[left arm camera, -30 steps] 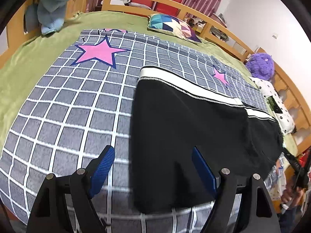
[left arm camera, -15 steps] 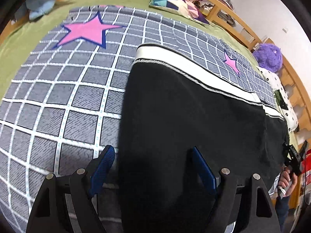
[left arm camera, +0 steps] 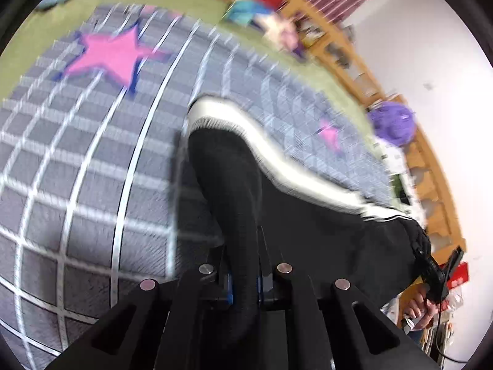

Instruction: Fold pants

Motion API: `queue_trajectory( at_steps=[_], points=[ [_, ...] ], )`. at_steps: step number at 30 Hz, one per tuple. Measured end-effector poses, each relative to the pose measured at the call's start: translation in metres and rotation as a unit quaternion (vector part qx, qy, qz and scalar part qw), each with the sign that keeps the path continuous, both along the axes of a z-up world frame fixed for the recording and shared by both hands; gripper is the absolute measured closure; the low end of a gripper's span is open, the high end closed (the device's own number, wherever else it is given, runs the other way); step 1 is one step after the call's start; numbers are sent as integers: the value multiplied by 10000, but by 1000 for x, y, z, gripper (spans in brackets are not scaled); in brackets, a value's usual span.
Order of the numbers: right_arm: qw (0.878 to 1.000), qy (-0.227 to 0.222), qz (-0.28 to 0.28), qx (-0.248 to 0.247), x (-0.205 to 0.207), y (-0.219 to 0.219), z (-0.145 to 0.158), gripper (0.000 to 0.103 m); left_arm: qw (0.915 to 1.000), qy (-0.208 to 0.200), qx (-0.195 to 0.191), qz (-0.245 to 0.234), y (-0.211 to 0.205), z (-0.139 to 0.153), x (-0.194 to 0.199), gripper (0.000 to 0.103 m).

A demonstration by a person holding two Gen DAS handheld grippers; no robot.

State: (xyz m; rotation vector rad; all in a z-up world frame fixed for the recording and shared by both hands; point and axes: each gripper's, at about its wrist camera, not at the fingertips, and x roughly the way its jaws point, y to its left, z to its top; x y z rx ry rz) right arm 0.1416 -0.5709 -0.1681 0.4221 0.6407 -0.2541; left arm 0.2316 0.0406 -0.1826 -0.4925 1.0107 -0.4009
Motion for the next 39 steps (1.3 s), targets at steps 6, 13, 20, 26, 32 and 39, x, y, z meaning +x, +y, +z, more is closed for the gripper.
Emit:
queue_trajectory(
  at_steps=[6,13,20,26,32,39],
  points=[
    [9974,-620,273,-228,11,55,83,91,9987,-473,-131,132,36,64,4,94],
    [9870,-1150,1125,13,27,134,128,91,9936,-671,520,742,129,94,0,93],
    [9906,366,1317,16,56,160,8,86,9814,548,1533,1013,169,-9,9,73],
    [9824,1128,947,1146,31,113,-69,62,9775,303,1862,940,164,-13,-23,45],
    [9889,803,788,970,5,101,-46,46,9770,-331,1928,852,134,3,-58,23],
    [9894,815,278,1169,34,81,-72,44,9430,-475,3173,886,105,-12,-88,22]
  ],
)
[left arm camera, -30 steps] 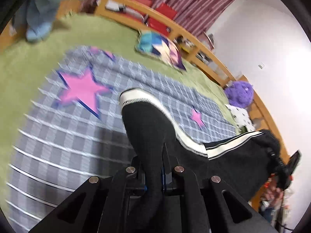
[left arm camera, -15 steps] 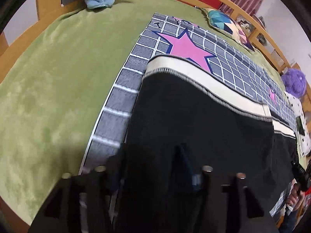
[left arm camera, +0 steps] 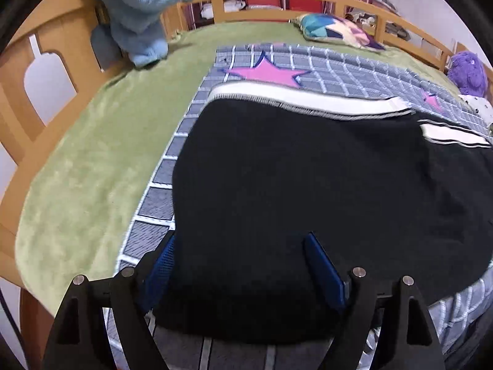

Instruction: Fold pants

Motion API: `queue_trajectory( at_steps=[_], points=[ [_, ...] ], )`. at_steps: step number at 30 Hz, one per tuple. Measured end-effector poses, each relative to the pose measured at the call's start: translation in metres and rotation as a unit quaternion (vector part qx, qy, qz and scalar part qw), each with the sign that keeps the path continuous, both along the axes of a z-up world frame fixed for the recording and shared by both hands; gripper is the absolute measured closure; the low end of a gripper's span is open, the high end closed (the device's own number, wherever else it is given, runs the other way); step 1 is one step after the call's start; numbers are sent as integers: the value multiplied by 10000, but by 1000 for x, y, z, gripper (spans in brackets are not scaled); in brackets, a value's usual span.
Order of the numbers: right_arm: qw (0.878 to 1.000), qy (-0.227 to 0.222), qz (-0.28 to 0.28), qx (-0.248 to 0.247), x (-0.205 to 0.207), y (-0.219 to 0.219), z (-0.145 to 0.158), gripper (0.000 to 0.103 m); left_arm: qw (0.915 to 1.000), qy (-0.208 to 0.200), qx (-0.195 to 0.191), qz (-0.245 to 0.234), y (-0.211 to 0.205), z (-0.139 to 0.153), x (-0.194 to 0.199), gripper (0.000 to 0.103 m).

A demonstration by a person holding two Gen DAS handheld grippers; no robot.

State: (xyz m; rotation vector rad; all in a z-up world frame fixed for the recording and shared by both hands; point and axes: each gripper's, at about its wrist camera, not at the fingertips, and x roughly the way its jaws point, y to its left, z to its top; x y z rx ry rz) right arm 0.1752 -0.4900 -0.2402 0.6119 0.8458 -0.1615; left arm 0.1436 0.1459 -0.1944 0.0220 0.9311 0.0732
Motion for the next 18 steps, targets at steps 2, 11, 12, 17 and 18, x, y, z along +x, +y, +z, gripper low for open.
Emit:
queue_trajectory(
  at_steps=[2,11,12,17,18],
  points=[
    [9996,-129,3,-241,6,3,9,52,9997,-157,-162,-81,5,15,-9,22],
    [9962,212,317,-780,16,15,9,43,9975,253,-535,-380,-19,-17,0,19],
    [9969,222,371,-651,16,12,6,43,9983,160,-413,-388,-22,-20,-1,19],
    [9950,320,428,-838,-14,17,35,42,9916,115,-1233,-370,4,1,-12,19],
    [9927,295,464,-1077,-20,27,48,42,9899,5,-1387,-285,13,7,-17,19]
  ],
)
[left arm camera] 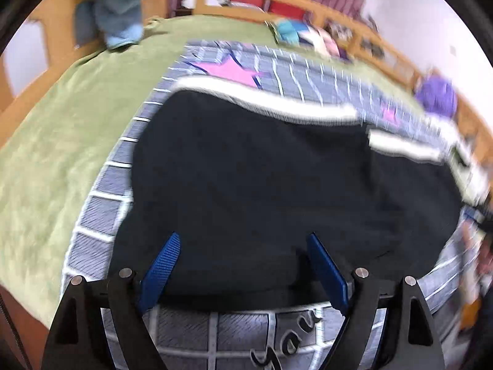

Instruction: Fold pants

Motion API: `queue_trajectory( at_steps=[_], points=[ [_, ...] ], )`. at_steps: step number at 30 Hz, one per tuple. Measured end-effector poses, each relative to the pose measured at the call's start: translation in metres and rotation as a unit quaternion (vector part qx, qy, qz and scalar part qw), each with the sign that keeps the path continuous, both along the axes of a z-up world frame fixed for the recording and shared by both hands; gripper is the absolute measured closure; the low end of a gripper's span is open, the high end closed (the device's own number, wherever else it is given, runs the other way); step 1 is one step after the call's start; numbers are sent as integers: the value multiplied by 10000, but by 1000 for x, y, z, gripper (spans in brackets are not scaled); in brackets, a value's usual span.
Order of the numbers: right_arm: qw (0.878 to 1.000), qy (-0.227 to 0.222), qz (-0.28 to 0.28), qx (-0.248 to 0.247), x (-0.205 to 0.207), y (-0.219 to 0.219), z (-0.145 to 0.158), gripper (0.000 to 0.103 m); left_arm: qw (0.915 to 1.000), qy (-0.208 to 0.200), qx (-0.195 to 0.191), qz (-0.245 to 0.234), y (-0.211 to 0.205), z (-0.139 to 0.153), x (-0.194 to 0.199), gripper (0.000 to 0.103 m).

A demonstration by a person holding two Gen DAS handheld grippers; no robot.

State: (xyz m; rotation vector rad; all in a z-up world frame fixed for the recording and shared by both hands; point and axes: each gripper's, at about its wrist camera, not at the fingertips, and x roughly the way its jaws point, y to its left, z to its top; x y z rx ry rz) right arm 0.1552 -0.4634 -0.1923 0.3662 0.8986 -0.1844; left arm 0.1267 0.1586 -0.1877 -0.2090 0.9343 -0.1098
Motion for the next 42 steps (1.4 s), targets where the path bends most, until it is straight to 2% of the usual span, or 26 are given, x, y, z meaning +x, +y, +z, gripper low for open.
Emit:
queue_trajectory(
  at_steps=[3,6,8,10,12,16,19,20,21,23,24,27,29,31,34,37,40,41,42],
  points=[
    [9985,-275,186,-446,-10,24,31,42,9990,-271,-191,314,25,12,-14,19],
    [9943,-648,796,-279,-6,75,54,42,9975,-233,-398,532,45,11,-20,19],
    [9890,-710,1291,-150,0,113,54,43,9965,-135,-466,684,56,5,-24,19],
    [9814,-692,1789,39,10,160,44,51,9949,-37,-549,848,65,-2,-29,19],
    [9693,-452,2391,350,15,211,27,68,9937,29,-625,928,71,-6,-34,19],
    [9450,-181,3199,666,13,282,0,69,9926,41,-718,982,81,-9,-44,19],
    [9409,-109,3309,708,13,310,-13,68,9918,10,-801,998,87,-9,-49,19],
    [9408,-33,3308,742,16,313,-18,71,9914,10,-838,1006,88,-10,-50,19],
    [9406,118,3302,774,20,319,-24,93,9909,12,-894,1009,90,-11,-51,19],
    [9365,122,3372,954,21,323,-24,94,9904,44,-973,983,91,-13,-49,19],
    [9370,-37,3361,953,17,322,-16,94,9903,40,-989,979,92,-13,-49,19],
    [9267,-433,3358,1631,7,305,8,94,9895,-40,-1033,1014,95,-13,-51,19],
    [9171,-492,3447,1939,1,301,13,94,9885,-31,-1089,1045,97,-16,-51,19],
    [9184,-165,3562,1714,-1,313,-1,94,9873,30,-1171,1075,100,-21,-47,19],
    [9200,477,3655,1329,-4,328,-40,94,9858,131,-1261,1103,102,-27,-43,19],
    [9174,430,3730,1322,-1,329,-37,94,9866,114,-1190,1108,102,-27,-41,19],
    [9195,78,3779,1079,5,325,-14,73,9878,61,-1139,1060,101,-25,-40,19],
    [9213,-48,3756,1003,10,324,-9,55,9880,51,-1135,1043,101,-25,-39,19],
    [9230,-139,3725,956,17,324,-6,44,9882,50,-1130,1032,100,-24,-38,19]
  ],
)
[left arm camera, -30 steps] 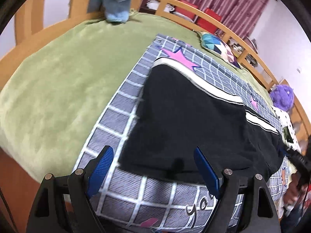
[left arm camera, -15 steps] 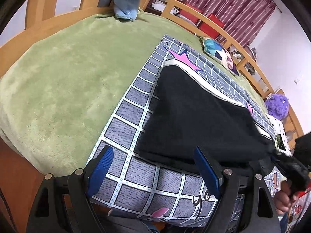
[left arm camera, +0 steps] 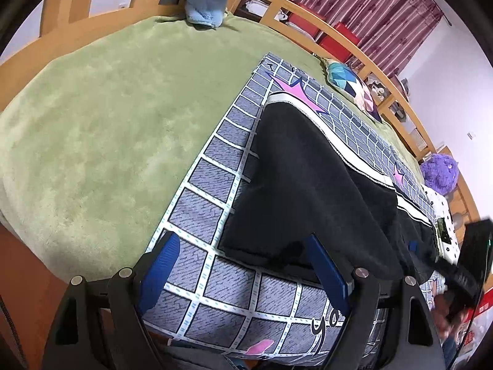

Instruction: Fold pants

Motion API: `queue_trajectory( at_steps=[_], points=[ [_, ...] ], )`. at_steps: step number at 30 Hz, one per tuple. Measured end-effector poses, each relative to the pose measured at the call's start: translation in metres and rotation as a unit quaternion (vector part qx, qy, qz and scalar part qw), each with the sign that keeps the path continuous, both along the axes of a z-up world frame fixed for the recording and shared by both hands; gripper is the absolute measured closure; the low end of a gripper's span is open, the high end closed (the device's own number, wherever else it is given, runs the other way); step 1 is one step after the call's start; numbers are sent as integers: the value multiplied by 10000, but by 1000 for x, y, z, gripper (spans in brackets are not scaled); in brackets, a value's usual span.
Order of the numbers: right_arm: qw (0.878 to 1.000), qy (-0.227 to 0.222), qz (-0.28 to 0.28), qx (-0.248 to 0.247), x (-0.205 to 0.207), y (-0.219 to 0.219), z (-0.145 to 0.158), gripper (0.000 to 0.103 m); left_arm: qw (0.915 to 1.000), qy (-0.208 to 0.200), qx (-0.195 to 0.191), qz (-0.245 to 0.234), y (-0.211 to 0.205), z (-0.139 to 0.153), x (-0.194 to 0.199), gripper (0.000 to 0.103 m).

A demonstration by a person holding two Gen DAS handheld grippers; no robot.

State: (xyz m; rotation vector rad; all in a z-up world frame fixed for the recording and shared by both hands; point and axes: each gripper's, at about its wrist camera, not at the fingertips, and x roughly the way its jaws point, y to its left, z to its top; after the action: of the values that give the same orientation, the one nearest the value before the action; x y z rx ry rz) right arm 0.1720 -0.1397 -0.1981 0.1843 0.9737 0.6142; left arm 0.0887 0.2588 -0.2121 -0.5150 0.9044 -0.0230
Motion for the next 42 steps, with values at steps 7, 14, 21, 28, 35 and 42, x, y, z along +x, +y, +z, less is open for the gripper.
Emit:
queue_trajectory(
  at_steps=[7,14,21,28,35,42],
  points=[
    [9955,749,-548,-182,80,14,-50,65,9999,-38,-83,-77,-2,0,9,19],
    [9944,86,-1057,33,89,-22,-25,90,9979,-157,383,-491,-22,13,17,19],
    [9922,516,-964,-606,92,-26,-44,81,9972,-145,446,-583,-40,18,29,19],
    [9947,-195,-800,-622,21,-27,-11,68,9990,184,-71,-389,-31,-11,29,21],
    [9923,-183,-624,-1055,-14,-30,-39,73,9984,210,-32,-528,-38,-8,25,20],
    [9911,-872,-818,-583,8,-39,11,61,9982,187,-105,-559,-43,-6,31,19]
  ],
)
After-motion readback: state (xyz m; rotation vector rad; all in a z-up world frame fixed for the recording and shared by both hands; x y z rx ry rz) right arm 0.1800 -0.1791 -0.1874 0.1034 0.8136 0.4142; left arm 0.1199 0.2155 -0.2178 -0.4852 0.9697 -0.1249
